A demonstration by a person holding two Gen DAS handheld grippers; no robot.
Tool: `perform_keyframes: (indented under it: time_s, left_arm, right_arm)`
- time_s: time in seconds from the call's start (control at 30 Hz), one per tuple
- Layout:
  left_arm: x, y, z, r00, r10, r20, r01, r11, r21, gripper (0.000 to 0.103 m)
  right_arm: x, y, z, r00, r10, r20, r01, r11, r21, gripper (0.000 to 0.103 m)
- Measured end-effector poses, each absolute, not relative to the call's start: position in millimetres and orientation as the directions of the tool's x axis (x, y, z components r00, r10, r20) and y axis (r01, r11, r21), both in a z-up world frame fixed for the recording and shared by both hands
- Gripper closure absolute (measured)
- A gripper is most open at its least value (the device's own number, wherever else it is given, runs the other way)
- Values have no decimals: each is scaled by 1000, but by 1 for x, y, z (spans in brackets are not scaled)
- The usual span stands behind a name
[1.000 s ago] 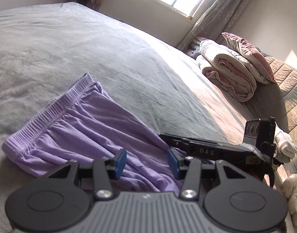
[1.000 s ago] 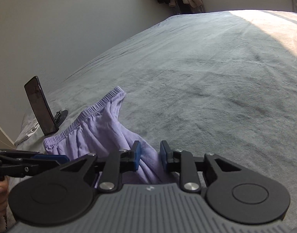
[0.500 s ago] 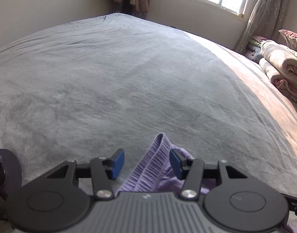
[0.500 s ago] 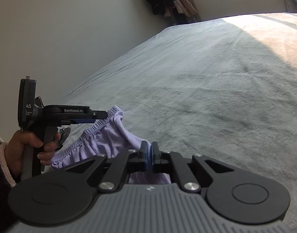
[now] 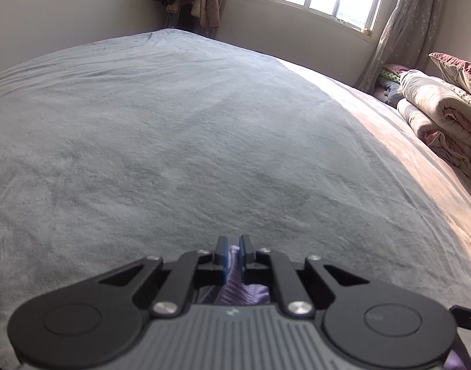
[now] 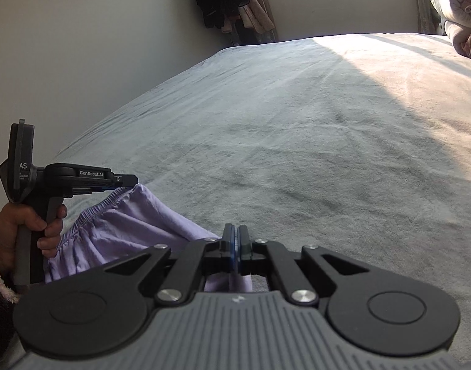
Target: Fold clothes
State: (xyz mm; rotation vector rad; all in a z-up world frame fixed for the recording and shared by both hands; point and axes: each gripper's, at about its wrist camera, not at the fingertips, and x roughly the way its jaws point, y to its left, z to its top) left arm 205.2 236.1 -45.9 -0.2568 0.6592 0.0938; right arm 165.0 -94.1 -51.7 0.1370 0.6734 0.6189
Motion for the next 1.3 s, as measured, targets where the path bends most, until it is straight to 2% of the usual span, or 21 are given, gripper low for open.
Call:
perform_keyframes:
  time_s: [0.03,0.1,0.17,0.3,0.4,0.7,0.73,0.8,0.87,0.97,1.0,1.2,1.3]
  left_arm:
    - [203,237,-46,799,7,-602,-165,964,-208,103]
    - [203,237,-49,803,13,-596,-160,968,-195,103]
    - [201,238,-56,804,14,-595,-161,967,-196,102]
    - [199,245,-58,814,-12,-581,-167,953,-254,102]
    - [199,247,-58,812,-27,-583,-163,949,-271,102]
    - [196,245,-60,818,-47,-573,-139,951,-277,100]
    - [196,245,-60,818,-49,-573,-136,952,-275,100]
    - [195,243,-60,817,-50,-574,-127,956,-263,100]
    - [194,239,-59,815,-40,-579,-114,967,-228,102]
    - [194,229,-58,812,0,-583,-112,981,-157,103]
    - [195,228,-57,811,8,-585,-117,982,-149,103]
    - [191,230,-64,821,44,-570,-186,963,-194,103]
    - [189,234,-67,832,38,-553,-194,955,-226,103]
  right_arm:
    - [163,-96,-46,615,571,-544,-503,815,288,95]
    - [159,-100,-41,627,549,-552,-515,824,235,76]
    - [157,-103,-39,629,538,-561,-525,826,203,64]
    - [163,-99,-50,585,558,-589,-541,809,229,65]
    - [167,-89,-59,563,552,-615,-537,810,235,75]
    - [153,-55,-66,569,537,-624,-620,778,104,76]
    - [153,-54,-66,567,538,-624,-623,775,103,79]
    - [153,-54,-66,558,552,-620,-633,766,113,90]
    - [154,-53,-66,560,553,-617,-633,766,111,93]
    - [156,-58,-63,550,569,-612,-630,763,144,92]
    - [158,-62,-62,540,581,-609,-626,761,171,87]
    - [170,-93,-53,541,622,-566,-542,773,331,86]
    - [174,-94,-58,547,600,-583,-501,793,347,85]
